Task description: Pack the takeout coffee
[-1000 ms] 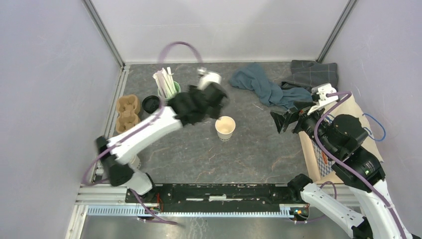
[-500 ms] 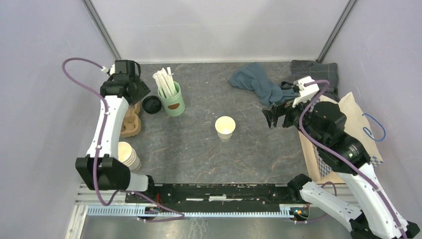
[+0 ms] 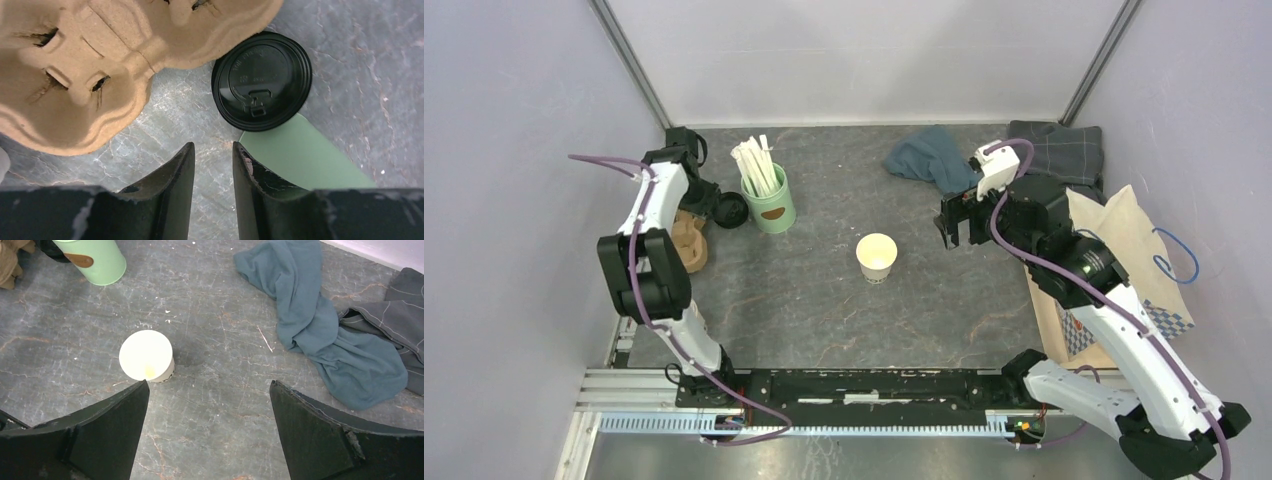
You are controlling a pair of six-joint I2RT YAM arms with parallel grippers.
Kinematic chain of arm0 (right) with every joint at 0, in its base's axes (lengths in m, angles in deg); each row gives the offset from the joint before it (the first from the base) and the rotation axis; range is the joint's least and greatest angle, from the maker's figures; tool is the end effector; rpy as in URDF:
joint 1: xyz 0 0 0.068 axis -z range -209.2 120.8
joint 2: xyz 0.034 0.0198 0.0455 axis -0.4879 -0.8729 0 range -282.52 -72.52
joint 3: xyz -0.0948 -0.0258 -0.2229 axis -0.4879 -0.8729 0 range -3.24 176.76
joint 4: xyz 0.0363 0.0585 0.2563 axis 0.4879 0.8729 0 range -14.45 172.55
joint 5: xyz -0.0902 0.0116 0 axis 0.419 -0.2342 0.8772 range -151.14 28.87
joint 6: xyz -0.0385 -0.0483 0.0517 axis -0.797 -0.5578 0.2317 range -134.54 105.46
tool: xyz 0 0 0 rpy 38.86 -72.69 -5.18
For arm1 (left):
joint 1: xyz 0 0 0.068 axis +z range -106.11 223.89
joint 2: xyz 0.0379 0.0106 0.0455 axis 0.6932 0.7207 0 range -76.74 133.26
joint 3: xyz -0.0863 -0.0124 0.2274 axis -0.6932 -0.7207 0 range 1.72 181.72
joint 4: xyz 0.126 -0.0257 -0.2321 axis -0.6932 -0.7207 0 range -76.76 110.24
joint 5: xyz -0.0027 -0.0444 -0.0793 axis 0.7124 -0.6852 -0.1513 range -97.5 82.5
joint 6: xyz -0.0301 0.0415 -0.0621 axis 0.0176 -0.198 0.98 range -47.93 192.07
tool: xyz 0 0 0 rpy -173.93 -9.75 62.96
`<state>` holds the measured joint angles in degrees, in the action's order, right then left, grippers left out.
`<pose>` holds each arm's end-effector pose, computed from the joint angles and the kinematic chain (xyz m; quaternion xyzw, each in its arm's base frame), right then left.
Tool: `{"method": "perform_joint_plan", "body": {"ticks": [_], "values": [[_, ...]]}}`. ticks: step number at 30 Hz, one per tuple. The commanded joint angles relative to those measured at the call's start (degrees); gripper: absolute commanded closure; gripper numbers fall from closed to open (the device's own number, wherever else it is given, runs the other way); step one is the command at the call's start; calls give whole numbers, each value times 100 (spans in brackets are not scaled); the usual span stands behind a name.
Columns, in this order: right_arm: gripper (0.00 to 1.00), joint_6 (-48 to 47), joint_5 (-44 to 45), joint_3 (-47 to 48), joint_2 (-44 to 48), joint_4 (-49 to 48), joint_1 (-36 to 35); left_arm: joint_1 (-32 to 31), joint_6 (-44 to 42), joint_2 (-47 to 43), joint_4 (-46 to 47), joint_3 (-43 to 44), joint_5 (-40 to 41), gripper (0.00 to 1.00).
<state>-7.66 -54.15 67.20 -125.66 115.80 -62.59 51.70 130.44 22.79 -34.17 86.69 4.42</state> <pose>0.1981 0.1204 0.3760 -0.1580 0.8176 0.1421 0.5351 0.3605 0.0640 0.2067 -0.5498 0.8089 0.0148 0.2077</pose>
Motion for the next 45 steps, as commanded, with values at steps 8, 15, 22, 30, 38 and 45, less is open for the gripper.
{"method": "perform_joint_plan", "body": {"ticks": [8,15,22,30,38,45], "values": [[2,-470,49,316,-197,-46,-25,-43,794,742,-111,537,664,66],[2,-609,92,286,-201,2,-28,17,663,1046,44,580,767,65],[2,-617,42,181,-131,-51,-20,81,403,1318,230,697,489,60],[2,-590,9,206,-129,-75,-23,91,401,1375,314,640,586,60],[2,-530,-16,212,-108,-70,-28,89,392,1405,363,608,653,69],[2,-493,-21,208,-90,-79,-27,89,385,1353,361,472,710,64]]}}
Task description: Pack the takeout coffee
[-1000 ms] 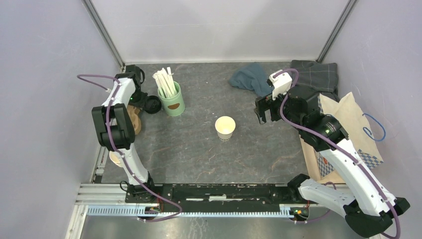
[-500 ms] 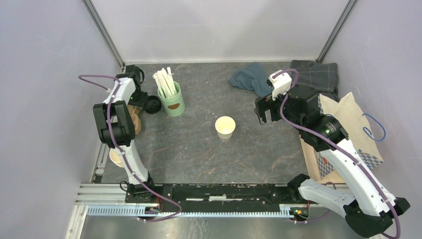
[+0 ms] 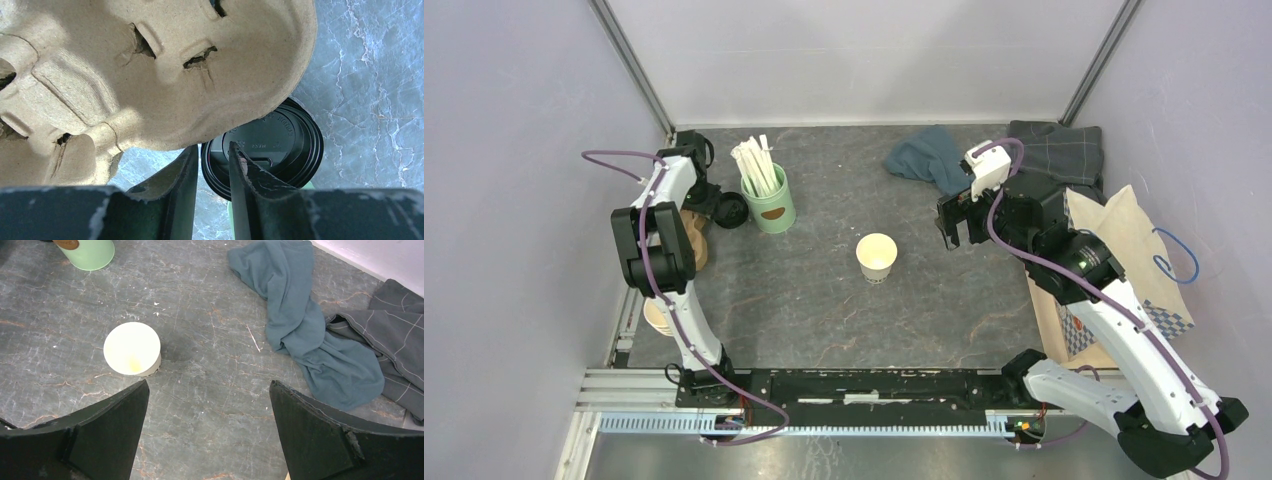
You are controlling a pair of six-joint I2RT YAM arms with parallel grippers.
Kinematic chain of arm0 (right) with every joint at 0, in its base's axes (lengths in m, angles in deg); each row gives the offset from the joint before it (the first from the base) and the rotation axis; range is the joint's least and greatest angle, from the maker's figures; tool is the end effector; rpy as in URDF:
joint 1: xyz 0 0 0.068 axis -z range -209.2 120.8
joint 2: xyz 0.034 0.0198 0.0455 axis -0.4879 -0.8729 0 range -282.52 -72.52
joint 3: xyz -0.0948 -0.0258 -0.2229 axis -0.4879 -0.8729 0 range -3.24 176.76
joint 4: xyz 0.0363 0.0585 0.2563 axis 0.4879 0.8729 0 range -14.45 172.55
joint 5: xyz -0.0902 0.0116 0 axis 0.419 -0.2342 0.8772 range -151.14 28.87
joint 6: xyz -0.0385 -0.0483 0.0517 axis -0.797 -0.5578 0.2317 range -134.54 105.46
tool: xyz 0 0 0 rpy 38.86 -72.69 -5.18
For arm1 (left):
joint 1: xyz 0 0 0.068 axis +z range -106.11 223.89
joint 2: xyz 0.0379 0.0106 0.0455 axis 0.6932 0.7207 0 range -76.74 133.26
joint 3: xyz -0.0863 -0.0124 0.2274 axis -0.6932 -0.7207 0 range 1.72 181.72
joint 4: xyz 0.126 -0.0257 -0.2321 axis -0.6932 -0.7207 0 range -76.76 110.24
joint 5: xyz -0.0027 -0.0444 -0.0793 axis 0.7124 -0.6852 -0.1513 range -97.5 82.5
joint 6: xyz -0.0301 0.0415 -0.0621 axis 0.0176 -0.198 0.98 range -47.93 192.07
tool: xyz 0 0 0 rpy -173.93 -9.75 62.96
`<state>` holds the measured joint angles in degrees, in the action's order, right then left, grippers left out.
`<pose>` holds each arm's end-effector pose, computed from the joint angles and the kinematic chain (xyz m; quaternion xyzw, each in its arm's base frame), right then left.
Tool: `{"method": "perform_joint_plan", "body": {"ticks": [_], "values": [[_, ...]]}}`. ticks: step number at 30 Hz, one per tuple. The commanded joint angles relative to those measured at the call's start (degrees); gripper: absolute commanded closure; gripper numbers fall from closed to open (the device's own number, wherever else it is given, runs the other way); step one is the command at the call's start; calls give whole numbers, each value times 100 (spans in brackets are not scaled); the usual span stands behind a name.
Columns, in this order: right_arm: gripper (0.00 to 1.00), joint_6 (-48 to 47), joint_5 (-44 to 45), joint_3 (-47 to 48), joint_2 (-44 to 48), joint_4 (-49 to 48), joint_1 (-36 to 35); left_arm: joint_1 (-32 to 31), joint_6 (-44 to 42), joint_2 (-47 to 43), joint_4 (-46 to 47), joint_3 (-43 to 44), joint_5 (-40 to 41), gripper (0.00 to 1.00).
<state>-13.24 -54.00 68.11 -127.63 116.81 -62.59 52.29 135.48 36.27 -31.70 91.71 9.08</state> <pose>0.2039 0.1240 0.3719 -0.2006 0.8183 0.1098 0.5274 0.3934 0.0783 0.1504 -0.5907 0.7835 0.0669 0.1809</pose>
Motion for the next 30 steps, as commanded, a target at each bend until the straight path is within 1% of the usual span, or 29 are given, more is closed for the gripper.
{"method": "perform_joint_plan", "body": {"ticks": [1,22,27,30], "values": [[2,64,-49,116,99,-184,-27,34,-119,21,121,-30,249,63],[2,108,-94,89,136,-226,-27,33,-127,121,176,-149,267,72],[2,123,-99,63,150,-239,-21,37,-126,108,176,-150,302,75],[2,120,-112,60,152,-233,-24,30,-108,125,181,-134,277,80]]}}
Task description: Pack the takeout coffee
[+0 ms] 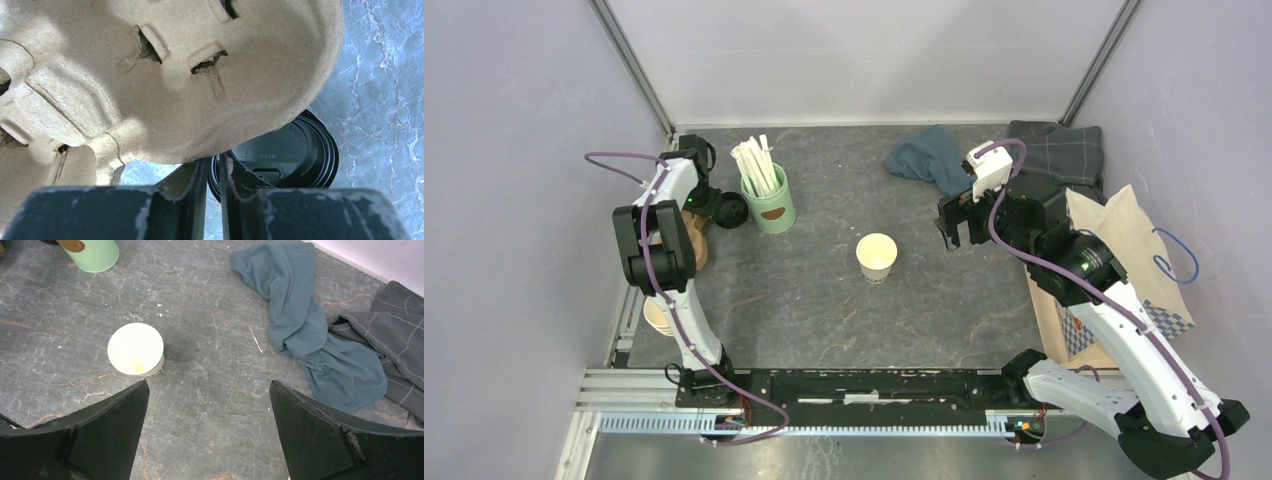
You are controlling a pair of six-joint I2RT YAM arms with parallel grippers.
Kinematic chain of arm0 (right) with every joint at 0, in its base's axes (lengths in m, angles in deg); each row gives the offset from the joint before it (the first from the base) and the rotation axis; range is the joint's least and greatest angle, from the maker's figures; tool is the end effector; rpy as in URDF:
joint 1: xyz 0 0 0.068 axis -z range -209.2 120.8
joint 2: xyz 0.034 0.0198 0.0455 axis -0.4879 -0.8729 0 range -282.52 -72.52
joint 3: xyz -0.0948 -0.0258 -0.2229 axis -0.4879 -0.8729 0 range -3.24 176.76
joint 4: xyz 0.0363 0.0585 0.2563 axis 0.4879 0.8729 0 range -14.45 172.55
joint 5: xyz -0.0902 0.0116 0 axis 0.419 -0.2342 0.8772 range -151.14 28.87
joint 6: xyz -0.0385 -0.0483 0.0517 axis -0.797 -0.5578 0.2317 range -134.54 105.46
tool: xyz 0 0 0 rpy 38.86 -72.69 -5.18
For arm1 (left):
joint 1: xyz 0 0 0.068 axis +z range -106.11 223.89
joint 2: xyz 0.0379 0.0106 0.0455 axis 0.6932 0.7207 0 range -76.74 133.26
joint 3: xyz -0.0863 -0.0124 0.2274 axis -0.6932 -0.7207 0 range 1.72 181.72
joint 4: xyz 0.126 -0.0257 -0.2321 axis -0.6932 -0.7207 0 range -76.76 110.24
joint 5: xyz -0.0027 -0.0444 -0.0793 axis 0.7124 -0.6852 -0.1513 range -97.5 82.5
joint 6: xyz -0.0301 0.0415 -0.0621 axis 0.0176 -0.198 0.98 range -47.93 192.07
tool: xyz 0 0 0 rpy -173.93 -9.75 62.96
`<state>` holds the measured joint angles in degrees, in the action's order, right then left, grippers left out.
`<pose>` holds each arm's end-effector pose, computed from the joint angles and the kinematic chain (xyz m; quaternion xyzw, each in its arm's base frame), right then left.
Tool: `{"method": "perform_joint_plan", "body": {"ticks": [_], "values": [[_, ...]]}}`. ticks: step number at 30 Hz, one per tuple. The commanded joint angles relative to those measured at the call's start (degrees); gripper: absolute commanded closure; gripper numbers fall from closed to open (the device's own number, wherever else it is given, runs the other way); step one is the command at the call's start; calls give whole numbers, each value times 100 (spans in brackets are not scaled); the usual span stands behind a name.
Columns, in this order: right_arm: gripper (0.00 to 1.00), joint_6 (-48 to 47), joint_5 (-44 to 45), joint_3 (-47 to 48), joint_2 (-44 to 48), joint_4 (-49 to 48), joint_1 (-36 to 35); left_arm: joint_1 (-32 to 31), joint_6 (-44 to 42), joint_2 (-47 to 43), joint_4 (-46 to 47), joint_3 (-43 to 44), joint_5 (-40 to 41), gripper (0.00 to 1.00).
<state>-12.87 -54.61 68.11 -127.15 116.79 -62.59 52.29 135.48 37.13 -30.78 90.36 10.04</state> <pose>0.2017 0.1235 0.3737 -0.1999 0.8162 0.1170 0.5293 0.3915 0.0791 0.1388 -0.5903 0.7840 0.0796 0.1748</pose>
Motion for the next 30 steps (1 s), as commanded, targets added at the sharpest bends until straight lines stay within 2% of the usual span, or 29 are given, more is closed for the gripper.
{"method": "perform_joint_plan", "body": {"ticks": [1,12,30], "values": [[2,85,-45,54,110,-231,-31,36,-117,44,85,15,172,82],[2,75,-62,37,121,-249,-26,30,-154,-50,84,21,191,97],[2,92,-155,3,273,-310,-26,30,-320,-455,-117,268,162,98]]}}
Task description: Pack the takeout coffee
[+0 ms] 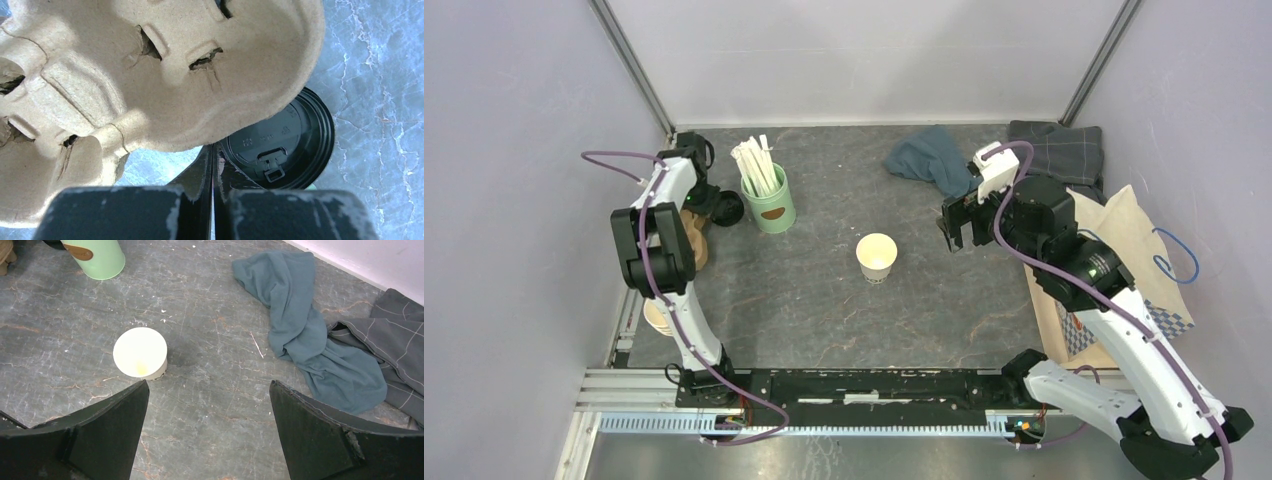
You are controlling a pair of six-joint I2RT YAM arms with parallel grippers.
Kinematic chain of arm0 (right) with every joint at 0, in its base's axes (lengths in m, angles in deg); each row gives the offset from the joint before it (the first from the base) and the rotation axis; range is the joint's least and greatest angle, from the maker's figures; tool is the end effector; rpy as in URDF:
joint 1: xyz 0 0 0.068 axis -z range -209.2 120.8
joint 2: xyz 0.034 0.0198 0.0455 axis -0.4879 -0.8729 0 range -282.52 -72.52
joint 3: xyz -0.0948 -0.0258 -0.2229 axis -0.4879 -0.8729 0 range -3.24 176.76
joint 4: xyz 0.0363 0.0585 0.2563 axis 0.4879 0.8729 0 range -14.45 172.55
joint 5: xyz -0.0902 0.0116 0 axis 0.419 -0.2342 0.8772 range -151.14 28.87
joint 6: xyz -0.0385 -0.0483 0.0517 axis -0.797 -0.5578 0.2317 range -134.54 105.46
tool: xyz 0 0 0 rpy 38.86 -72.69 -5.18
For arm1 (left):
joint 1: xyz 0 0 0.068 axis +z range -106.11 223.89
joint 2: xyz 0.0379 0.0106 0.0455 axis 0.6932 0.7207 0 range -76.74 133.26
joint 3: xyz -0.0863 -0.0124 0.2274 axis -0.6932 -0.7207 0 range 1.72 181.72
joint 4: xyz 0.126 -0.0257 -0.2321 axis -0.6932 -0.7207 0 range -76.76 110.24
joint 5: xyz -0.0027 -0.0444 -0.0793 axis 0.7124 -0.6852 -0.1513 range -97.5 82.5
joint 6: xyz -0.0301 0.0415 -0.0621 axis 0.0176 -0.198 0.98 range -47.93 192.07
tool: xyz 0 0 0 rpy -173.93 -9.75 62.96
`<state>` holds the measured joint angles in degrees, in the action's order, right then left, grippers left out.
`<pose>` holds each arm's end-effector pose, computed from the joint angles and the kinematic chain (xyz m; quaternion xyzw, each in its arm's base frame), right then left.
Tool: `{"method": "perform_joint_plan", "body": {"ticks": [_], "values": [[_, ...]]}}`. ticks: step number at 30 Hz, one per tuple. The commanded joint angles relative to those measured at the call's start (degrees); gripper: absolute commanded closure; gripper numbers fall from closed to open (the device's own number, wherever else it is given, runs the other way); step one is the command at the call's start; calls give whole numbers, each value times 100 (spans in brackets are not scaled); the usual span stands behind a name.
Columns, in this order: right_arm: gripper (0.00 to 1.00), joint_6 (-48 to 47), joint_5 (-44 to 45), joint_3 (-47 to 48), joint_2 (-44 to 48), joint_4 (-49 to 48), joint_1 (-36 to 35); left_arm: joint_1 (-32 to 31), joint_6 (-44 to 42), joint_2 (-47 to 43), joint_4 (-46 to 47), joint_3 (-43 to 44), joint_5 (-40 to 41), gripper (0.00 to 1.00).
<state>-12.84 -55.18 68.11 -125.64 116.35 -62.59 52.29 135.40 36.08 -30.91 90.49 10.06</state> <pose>0.1960 0.1205 0.3803 -0.1991 0.8070 0.1259 0.5416 0.3910 0.0791 0.1464 -0.5902 0.7827 0.0756 0.1828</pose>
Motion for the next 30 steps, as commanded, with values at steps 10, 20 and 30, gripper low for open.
{"method": "perform_joint_plan", "body": {"ticks": [10,20,30], "values": [[2,142,-88,-123,360,-368,-24,31,-572,-785,-493,675,458,98],[2,112,-218,-225,387,-304,-24,37,-1162,-2094,-941,1257,542,98],[2,240,-1258,82,-28,-396,-22,-26,-1193,-4152,603,403,-3504,98]]}}
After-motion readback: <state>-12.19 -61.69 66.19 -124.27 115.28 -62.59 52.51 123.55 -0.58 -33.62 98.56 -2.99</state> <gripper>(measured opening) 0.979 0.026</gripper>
